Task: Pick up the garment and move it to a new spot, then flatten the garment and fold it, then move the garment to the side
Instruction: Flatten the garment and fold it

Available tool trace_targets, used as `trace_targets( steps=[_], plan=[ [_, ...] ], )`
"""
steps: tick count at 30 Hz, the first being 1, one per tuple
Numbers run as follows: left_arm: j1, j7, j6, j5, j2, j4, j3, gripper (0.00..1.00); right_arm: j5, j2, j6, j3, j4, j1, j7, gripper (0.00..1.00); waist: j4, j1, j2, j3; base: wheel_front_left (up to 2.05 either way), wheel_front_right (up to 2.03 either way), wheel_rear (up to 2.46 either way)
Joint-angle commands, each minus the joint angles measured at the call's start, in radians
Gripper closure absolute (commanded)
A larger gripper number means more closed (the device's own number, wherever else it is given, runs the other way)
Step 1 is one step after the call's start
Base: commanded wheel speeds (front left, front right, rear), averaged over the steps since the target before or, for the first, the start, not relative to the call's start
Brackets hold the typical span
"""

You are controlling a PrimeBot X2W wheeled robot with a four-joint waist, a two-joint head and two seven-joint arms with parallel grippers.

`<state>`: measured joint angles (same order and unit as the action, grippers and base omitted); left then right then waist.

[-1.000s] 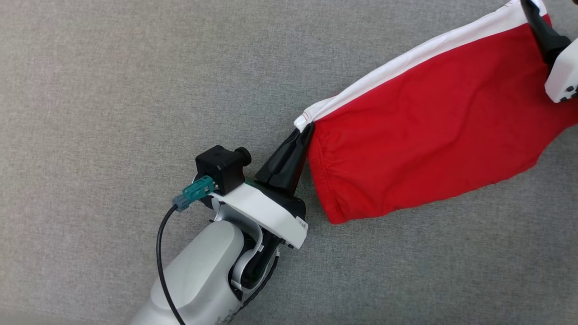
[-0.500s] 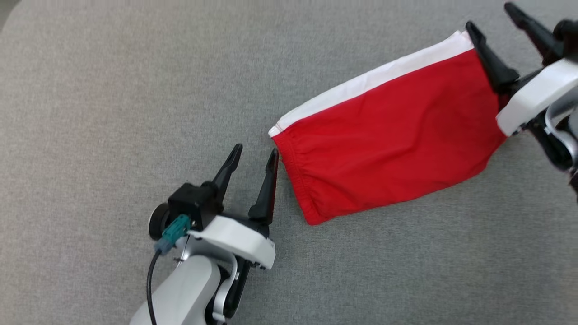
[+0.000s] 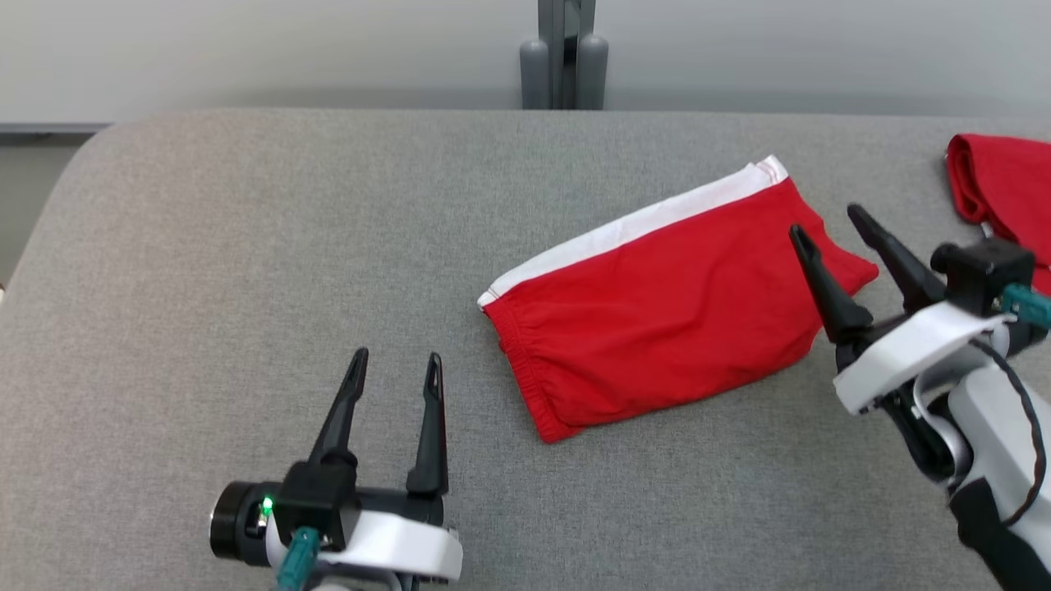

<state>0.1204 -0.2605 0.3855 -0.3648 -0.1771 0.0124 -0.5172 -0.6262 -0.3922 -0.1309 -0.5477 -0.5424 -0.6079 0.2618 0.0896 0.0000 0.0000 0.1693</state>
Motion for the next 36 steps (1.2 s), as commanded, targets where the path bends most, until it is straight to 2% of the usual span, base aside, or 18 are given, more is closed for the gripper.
trace_targets(
  steps=[1,9,12,17,23,32,36],
  plan=[
    [-0.021,-0.005,0.004,0.020,-0.001,-0.012,0.008,0.00,-0.012,0.009,0.000,0.016,-0.003,0.034,0.004,0.00,0.002,0.0000,0.0000,-0.030,0.00,0.00,0.00],
    [-0.105,-0.005,-0.033,0.105,0.021,-0.028,0.027,0.00,-0.127,0.058,0.000,0.130,-0.064,0.175,0.004,0.00,0.032,0.0000,0.0000,-0.073,0.00,0.00,0.00],
    [-0.116,-0.005,-0.053,0.130,0.034,-0.016,0.027,0.00,-0.214,0.076,0.000,0.182,-0.119,0.188,-0.009,0.00,0.051,0.0000,0.0000,-0.079,0.00,0.00,0.00],
    [-0.113,-0.005,-0.085,0.159,0.060,-0.003,0.021,0.00,-0.334,0.068,0.000,0.253,-0.224,0.151,-0.078,0.00,0.096,0.0000,0.0000,-0.071,0.00,0.00,0.00],
    [-0.094,-0.005,-0.122,0.194,0.082,0.015,-0.004,0.00,-0.411,0.048,0.000,0.316,-0.365,0.080,-0.152,0.00,0.153,0.0000,0.0000,-0.033,0.00,0.00,0.00],
    [-0.063,-0.005,-0.147,0.220,0.104,0.031,-0.020,0.00,-0.445,0.020,0.000,0.340,-0.505,-0.006,-0.212,0.00,0.201,0.0000,0.0000,0.032,0.00,0.00,0.00],
    [-0.057,-0.005,-0.155,0.230,0.110,0.036,-0.026,0.00,-0.464,0.027,0.000,0.341,-0.542,-0.030,-0.237,0.00,0.213,0.0000,0.0000,0.052,0.00,0.00,0.00]
  ],
)
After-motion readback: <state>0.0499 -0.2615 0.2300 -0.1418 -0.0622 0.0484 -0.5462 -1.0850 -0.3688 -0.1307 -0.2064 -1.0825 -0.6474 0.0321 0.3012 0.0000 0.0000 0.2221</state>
